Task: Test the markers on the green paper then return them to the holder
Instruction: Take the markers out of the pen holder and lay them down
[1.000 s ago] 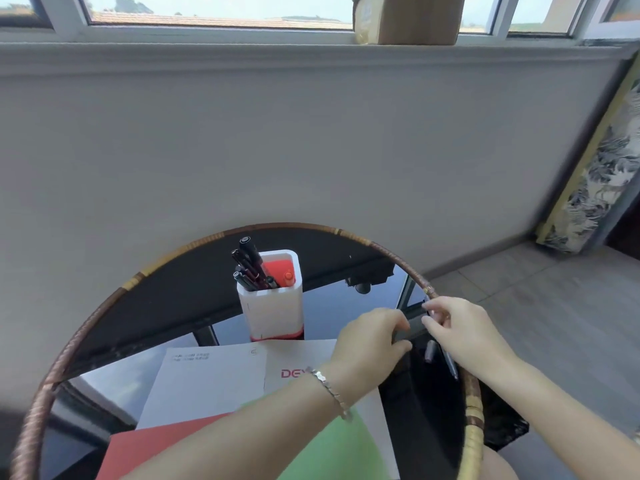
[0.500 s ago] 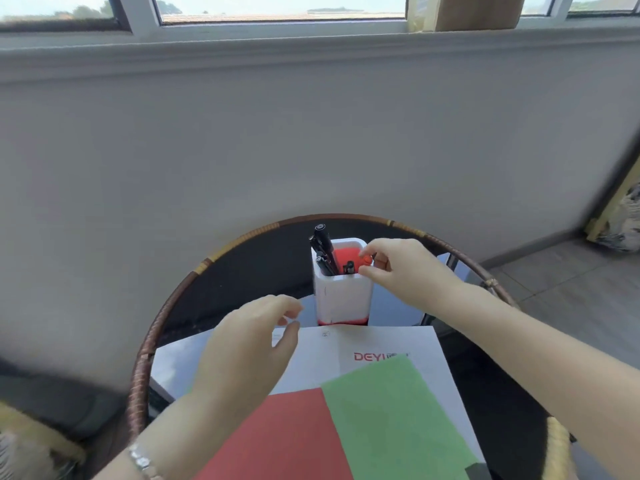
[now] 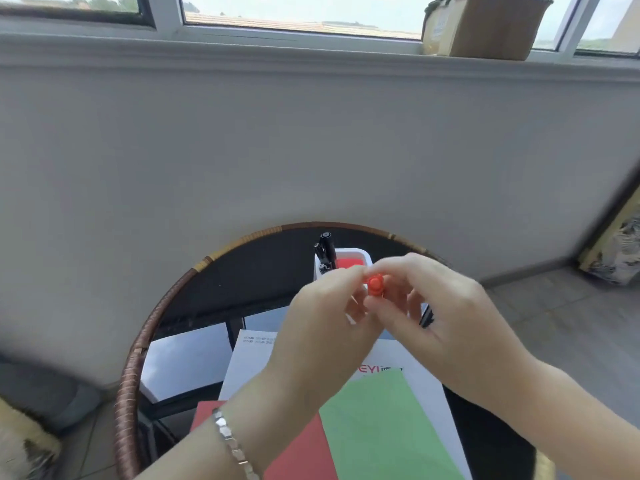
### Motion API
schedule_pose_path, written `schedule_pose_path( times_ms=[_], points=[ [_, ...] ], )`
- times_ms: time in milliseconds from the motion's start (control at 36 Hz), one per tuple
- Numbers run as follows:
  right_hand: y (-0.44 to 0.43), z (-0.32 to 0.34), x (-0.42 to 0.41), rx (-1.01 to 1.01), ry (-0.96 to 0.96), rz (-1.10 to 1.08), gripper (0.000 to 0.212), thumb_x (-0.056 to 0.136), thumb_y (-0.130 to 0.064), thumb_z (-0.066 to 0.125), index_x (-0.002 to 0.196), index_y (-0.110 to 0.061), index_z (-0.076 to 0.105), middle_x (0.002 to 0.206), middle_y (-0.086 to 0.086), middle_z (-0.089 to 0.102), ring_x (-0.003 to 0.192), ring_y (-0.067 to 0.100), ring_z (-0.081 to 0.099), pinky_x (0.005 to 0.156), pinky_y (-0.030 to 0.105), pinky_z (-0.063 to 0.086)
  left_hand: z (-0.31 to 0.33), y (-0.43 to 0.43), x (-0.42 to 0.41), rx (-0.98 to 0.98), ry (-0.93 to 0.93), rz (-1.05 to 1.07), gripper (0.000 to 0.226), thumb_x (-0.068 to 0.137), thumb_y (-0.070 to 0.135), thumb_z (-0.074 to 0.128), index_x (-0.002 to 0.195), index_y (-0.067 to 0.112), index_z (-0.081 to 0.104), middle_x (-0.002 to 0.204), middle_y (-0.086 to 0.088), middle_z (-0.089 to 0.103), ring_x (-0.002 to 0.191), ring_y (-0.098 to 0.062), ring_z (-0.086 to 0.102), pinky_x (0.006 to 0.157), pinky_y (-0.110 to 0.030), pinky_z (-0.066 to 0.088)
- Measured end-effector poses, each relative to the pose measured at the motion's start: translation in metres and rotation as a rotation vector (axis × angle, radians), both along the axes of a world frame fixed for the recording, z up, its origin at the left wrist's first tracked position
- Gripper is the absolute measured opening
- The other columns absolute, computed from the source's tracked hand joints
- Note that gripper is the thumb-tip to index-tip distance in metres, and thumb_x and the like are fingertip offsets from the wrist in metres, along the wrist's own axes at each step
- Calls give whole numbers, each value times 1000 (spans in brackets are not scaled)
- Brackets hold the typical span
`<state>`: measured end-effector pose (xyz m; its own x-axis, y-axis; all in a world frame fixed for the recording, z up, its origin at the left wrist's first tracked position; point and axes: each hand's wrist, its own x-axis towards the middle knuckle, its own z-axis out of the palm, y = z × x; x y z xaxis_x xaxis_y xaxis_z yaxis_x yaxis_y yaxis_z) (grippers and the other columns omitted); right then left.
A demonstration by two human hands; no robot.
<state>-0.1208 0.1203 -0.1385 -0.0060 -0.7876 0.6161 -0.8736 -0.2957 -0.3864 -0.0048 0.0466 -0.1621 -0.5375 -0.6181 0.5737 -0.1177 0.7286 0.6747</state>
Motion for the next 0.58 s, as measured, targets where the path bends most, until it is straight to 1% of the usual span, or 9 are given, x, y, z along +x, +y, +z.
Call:
schedule_pose_path(
  times_ms=[83,139,194,250,306,361,417,528,583],
  points=[
    [5,-12,-7,111,-247,2,15,84,-31,58,98,-35,52,71,-7,59,68,5,57,61,12,45,-9,1,-7,111,57,57,4,75,23,59,76,23,63,65,3,61,58,-11,59,52,-23,49],
    [7,-20,-13,281,-431,-88,8,87,-32,57,91,-35,51,64,-4,55,56,3,51,54,13,41,-10,2,-9,256,127,85,13,76,10,66,75,22,64,67,-1,64,58,-17,61,58,-35,52],
    [7,-31,-20,516,-575,-173,11,87,-40,52,91,-30,55,55,-8,47,49,3,42,51,17,37,-7,4,-11,414,203,50,17,77,2,67,76,18,66,68,-3,68,63,-17,67,62,-33,55],
    [5,-42,-23,670,-924,-156,22,89,-40,48,97,-24,60,51,-9,44,44,6,41,45,18,34,-3,6,-13,577,252,-43,13,78,0,67,80,12,68,71,-3,71,66,-14,69,62,-26,55],
    [5,-45,-25,622,-1254,-115,19,89,-35,50,94,-20,61,48,-6,44,40,9,40,40,17,33,-4,9,-15,700,221,-130,14,79,1,66,80,14,70,71,-3,73,66,-12,69,61,-25,54],
    [8,-47,-27,511,-1422,-64,17,81,-31,57,89,-18,62,51,-5,45,43,9,41,43,18,38,-12,10,-17,710,106,-174,18,80,1,64,80,18,72,65,3,71,61,-7,65,56,-21,51],
    [12,-49,-30,420,-1458,-27,24,73,-29,59,89,-12,61,52,-5,44,46,8,42,48,18,41,-20,11,-18,655,-15,-168,18,81,3,64,83,20,71,59,9,68,56,-4,62,53,-19,49],
    [18,-57,-29,308,-1216,-95,12,83,-22,59,85,-12,65,54,-6,57,56,9,55,58,21,47,-32,7,-17,519,-222,-173,15,88,12,57,86,22,68,69,5,68,61,-3,58,60,-24,49],
    [19,-60,-28,258,-1179,-76,10,85,-18,58,84,-11,65,62,-2,65,64,11,63,61,20,51,-36,8,-17,413,-327,-202,16,94,18,48,90,19,64,70,5,60,58,-2,48,56,-20,42]
  ],
)
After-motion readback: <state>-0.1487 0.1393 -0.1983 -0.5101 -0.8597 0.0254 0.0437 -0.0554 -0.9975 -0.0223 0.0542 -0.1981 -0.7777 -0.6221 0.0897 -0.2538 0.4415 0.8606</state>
